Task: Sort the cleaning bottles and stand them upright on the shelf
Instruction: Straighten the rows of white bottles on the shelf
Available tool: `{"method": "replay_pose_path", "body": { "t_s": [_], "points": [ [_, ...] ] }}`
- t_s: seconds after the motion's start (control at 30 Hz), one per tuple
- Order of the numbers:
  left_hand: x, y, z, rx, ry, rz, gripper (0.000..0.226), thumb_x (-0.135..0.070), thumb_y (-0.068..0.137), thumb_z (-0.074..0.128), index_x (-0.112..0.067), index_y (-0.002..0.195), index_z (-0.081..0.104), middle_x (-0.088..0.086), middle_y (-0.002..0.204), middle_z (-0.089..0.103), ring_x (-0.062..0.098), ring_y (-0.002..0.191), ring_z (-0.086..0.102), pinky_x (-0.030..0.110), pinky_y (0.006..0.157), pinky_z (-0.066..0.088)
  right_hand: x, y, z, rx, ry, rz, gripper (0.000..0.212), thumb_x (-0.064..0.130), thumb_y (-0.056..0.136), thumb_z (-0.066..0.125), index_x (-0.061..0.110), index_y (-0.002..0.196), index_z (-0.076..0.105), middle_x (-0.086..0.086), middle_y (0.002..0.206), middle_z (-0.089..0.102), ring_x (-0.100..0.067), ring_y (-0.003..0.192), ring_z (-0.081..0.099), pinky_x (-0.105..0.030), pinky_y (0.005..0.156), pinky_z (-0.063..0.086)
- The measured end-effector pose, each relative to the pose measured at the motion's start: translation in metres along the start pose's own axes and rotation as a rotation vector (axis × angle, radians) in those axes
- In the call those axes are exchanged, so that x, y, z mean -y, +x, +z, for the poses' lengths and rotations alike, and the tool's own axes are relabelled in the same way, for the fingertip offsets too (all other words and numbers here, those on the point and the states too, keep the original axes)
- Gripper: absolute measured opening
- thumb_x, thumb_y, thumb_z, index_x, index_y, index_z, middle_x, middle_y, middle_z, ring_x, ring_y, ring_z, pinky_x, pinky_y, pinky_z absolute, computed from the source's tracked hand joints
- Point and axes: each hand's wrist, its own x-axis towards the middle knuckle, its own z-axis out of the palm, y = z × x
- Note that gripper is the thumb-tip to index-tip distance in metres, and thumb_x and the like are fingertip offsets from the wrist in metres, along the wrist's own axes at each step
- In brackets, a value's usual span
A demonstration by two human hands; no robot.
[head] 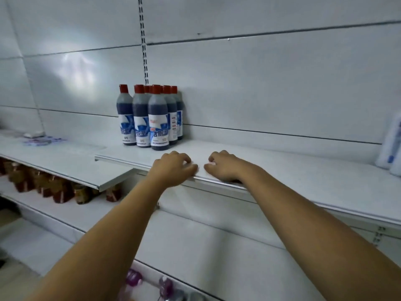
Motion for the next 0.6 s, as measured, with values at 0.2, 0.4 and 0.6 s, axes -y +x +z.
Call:
{"method": "replay_pose_path", "body": {
  "t_s": [0.2, 0.4, 0.6],
  "points": [
    [0.068, 0.039, -0.032, 0.001, 0.051, -0.022, 0.042, -0.054, 0.090, 0.059, -0.021, 0.116, 0.065, -0.002, 0.107, 0.067, 0.014, 0.093, 0.060, 0.033, 0.084, 0.053, 0.052, 0.068, -0.006, 0.115, -0.032, -0.041, 0.065, 0.057, 0.090, 0.051, 0.020, 0.143, 0.045, -0.003, 0.149, 0.045, -0.024, 0.129, 0.048, -0.038, 0.102, 0.039],
    [0.148, 0.070, -0.041, -0.308, -0.084, -0.132, 0.066, -0.060, 0.083, 0.065, -0.016, 0.131, 0.052, 0.008, 0.130, 0.057, 0.024, 0.112, 0.055, 0.044, 0.094, 0.050, 0.082, 0.117, 0.006, 0.092, 0.041, 0.007, 0.076, 0.056, 0.087, 0.057, 0.018, 0.150, 0.034, -0.004, 0.155, 0.037, -0.025, 0.136, 0.043, -0.037, 0.104, 0.036],
    [0.196, 0.118, -0.050, -0.382, -0.313, -0.279, 0.122, -0.063, 0.062, 0.082, -0.016, 0.152, 0.015, 0.013, 0.155, 0.026, 0.034, 0.141, 0.032, 0.054, 0.111, 0.037, 0.110, 0.121, -0.006, 0.095, 0.172, 0.016, 0.059, 0.028, 0.097, 0.058, 0.014, 0.149, 0.033, -0.005, 0.153, 0.041, -0.022, 0.134, 0.042, -0.020, 0.089, 0.028]
  ]
}}
